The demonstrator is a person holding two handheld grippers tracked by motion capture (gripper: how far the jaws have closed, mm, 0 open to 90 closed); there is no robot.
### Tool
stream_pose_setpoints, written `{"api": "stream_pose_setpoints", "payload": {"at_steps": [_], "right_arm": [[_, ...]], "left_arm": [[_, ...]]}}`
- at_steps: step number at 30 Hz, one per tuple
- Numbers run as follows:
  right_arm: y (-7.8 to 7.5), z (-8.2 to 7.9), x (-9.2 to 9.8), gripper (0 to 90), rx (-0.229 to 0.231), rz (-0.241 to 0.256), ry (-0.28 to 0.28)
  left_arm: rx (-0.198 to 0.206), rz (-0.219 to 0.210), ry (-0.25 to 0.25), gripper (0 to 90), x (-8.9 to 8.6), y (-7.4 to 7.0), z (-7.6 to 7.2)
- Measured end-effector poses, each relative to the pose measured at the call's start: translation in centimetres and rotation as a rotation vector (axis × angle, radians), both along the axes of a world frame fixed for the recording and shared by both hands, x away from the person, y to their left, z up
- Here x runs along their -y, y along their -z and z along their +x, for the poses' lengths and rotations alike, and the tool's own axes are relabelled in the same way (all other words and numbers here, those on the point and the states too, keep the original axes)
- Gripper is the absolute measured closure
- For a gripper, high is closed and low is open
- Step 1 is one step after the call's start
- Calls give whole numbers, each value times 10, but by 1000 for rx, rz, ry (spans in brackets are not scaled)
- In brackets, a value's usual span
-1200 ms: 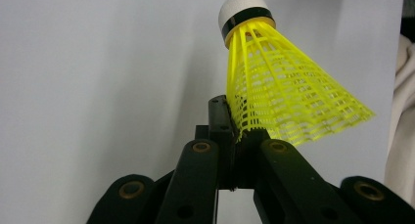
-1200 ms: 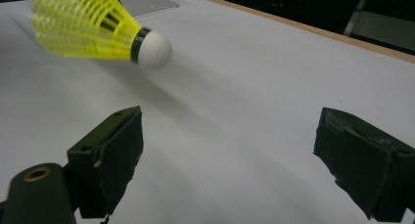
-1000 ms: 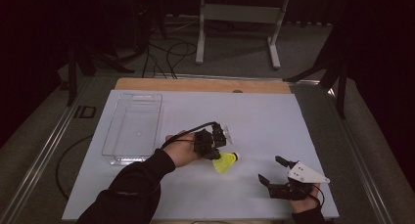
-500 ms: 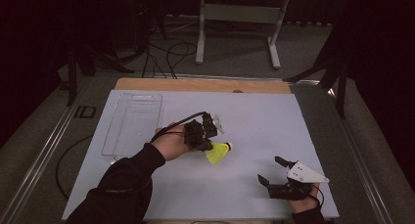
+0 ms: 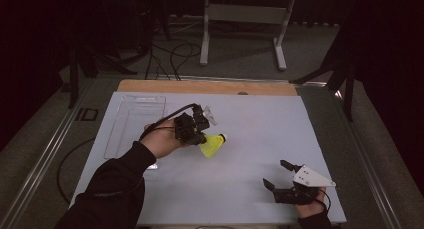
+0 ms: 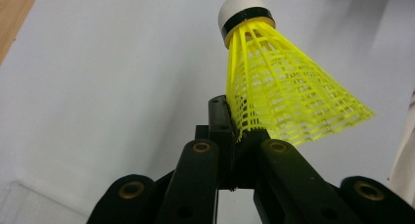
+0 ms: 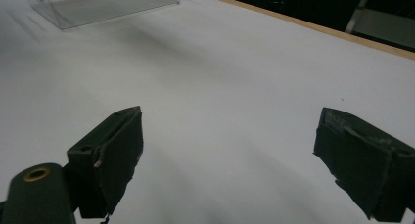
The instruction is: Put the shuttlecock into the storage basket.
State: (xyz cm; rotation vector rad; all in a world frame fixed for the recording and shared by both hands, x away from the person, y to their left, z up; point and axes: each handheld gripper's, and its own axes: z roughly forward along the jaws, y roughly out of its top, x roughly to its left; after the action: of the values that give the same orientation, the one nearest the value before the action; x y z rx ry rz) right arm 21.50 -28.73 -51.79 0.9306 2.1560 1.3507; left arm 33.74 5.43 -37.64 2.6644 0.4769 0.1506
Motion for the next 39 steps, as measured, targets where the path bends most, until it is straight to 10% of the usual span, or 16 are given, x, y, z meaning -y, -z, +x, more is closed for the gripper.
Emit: {"api": "stream_pose_setpoints", "payload": {"at_steps": [20, 39], "right_arm": [[0, 0, -1, 113, -4, -5, 0], [2, 1, -2, 113, -12, -9, 0]], "left_arm": [[11, 23, -136, 897, -60, -9, 7], [9, 72, -377, 897, -146, -23, 16]]}}
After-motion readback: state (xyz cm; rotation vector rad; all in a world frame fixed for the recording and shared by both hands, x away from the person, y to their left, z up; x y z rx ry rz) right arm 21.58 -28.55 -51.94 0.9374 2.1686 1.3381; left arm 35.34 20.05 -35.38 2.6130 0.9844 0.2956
